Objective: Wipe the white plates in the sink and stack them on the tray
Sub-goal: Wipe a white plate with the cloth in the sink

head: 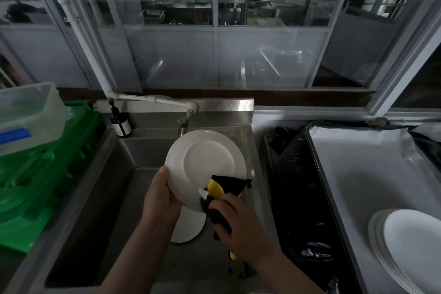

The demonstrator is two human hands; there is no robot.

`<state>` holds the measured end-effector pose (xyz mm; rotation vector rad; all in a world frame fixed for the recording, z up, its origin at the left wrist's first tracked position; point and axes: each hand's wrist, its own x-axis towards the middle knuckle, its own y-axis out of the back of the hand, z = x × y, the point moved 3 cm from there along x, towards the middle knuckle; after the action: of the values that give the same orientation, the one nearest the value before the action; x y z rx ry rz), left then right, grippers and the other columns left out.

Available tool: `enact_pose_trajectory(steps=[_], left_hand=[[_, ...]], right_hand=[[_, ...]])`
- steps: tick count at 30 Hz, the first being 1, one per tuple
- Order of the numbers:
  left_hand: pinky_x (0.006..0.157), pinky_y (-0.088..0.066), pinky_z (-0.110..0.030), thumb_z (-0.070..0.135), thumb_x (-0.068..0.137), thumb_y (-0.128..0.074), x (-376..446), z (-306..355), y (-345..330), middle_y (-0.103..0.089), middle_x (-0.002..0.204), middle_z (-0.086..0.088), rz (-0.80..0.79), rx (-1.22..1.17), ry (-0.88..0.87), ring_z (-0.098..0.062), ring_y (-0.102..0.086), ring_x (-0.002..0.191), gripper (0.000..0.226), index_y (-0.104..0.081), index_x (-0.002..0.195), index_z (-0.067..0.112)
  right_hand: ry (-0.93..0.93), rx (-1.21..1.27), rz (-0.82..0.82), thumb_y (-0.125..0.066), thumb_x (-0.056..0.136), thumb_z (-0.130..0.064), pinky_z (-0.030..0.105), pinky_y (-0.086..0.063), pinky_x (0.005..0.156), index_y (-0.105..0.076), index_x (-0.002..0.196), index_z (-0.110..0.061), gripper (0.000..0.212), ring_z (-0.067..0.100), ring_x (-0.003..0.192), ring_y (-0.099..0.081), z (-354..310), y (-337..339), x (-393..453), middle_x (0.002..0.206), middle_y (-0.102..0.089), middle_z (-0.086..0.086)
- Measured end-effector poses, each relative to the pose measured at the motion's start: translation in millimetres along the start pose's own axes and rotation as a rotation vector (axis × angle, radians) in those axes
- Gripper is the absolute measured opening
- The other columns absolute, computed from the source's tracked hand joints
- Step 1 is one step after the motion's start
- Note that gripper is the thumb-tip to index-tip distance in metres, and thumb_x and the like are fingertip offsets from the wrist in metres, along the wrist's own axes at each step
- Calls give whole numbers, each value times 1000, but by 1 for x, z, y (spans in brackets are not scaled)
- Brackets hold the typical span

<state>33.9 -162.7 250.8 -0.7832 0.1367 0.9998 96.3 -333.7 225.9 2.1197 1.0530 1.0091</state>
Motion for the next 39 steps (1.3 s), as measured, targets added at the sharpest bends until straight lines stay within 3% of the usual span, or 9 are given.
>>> enact_pose_trajectory(steps=[2, 6, 12, 16, 22, 25, 29, 35, 39], left_hand=[[73, -53, -41, 29, 106, -43, 2, 0, 4, -69, 115, -9, 6, 13, -10, -24, -67, 100, 28, -60, 124, 15], [76, -54, -42, 28, 105, -46, 5, 2, 11, -72, 111, -7, 17, 17, 0, -22, -68, 99, 23, -64, 114, 16], [86, -52, -44, 27, 105, -47, 8, 6, 17, -70, 112, -7, 41, 22, 36, -21, -65, 102, 22, -65, 110, 15], [81, -54, -43, 30, 105, -47, 11, 4, 24, -73, 113, -6, 19, 48, 54, -23, -67, 104, 26, -66, 117, 17], [69, -52, -38, 29, 106, -44, 4, 5, 25, -78, 87, -1, -61, 170, 14, -14, -75, 76, 27, -67, 107, 15], [73, -58, -40, 29, 106, -41, 2, 8, 27, -76, 105, -10, -94, 224, 1, -20, -74, 89, 33, -68, 114, 13], [102, -47, -56, 29, 105, -43, -1, 8, 30, -64, 127, -23, -108, 266, -38, -37, -62, 117, 38, -63, 126, 6], [101, -48, -57, 29, 105, -41, -3, 1, 34, -67, 124, -18, -107, 296, -73, -38, -62, 117, 37, -63, 128, 10], [91, -53, -48, 32, 105, -42, 0, -1, 34, -68, 124, -16, -83, 272, -79, -33, -65, 114, 36, -65, 126, 12]], right_hand=[[-37, -16, 16, -55, 89, -29, 24, -46, 74, -51, 118, -26, 30, 12, 96, -52, 8, 0, 3, 119, -47, -8], [-71, -31, 13, -55, 88, -31, 5, -30, 71, -49, 118, -28, 31, 11, 91, -53, 21, 4, 10, 121, -47, -8], [-70, 15, 86, -53, 87, -27, 38, -52, 69, -54, 114, -23, 27, 16, 88, -56, 36, 17, 27, 113, -49, -7], [-93, 40, 117, -51, 86, -28, 37, -52, 73, -54, 112, -25, 26, 14, 90, -56, 47, 33, 40, 111, -49, -10], [-95, 29, 59, -54, 85, -22, 25, -48, 80, -56, 113, -21, 29, 7, 94, -54, 55, 52, 56, 110, -51, -12], [-111, 19, 48, -59, 87, -14, 22, -46, 80, -57, 116, -20, 30, 5, 94, -52, 56, 60, 66, 108, -50, -14], [-169, 5, 109, -52, 87, -24, 34, -50, 77, -53, 114, -25, 28, 12, 91, -54, 64, 64, 68, 109, -48, -11], [-279, 102, 199, -52, 83, -20, 27, -44, 81, -56, 110, -22, 27, 8, 93, -52, 71, 54, 53, 101, -48, -16], [-367, 149, 255, -53, 82, -20, 24, -41, 85, -55, 110, -20, 29, 7, 97, -51, 72, 47, 39, 104, -52, -12]])
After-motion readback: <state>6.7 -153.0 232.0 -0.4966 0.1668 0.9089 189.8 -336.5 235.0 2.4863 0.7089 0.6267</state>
